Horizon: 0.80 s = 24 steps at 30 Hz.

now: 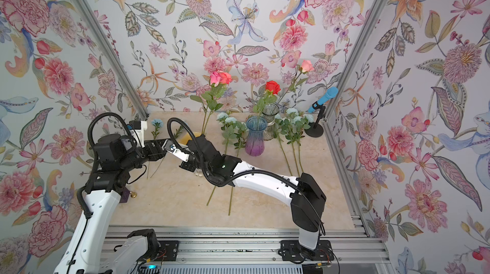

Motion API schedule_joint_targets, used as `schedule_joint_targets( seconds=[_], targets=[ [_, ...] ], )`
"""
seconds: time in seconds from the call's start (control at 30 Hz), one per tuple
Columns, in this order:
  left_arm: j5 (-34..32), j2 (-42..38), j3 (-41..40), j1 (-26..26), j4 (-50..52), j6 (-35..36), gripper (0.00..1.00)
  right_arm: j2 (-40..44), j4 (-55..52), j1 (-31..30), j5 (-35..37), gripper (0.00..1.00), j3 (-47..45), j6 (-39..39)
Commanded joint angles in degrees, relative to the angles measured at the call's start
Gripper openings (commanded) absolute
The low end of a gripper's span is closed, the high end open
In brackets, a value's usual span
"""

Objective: Pick out blue flowers from the vase
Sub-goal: Pick up the flower from the vase.

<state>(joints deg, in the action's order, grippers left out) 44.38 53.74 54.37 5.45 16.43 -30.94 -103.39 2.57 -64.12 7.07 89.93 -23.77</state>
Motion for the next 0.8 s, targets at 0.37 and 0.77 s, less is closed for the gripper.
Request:
schedule_joint_targets(
  seconds=[0.37, 0.77],
  targets=[
    [16.5, -5.7, -13.2, 0.3, -46.4, -43.3, 0.58, 6.7, 3.1, 9.3, -5.1, 0.0, 6.0, 4.9],
    [4.0, 6.2, -21.4, -15.0, -98.0, -87.3, 0.78, 9.0, 17.3, 10.0, -8.7, 0.0, 2.6, 9.8]
  ],
)
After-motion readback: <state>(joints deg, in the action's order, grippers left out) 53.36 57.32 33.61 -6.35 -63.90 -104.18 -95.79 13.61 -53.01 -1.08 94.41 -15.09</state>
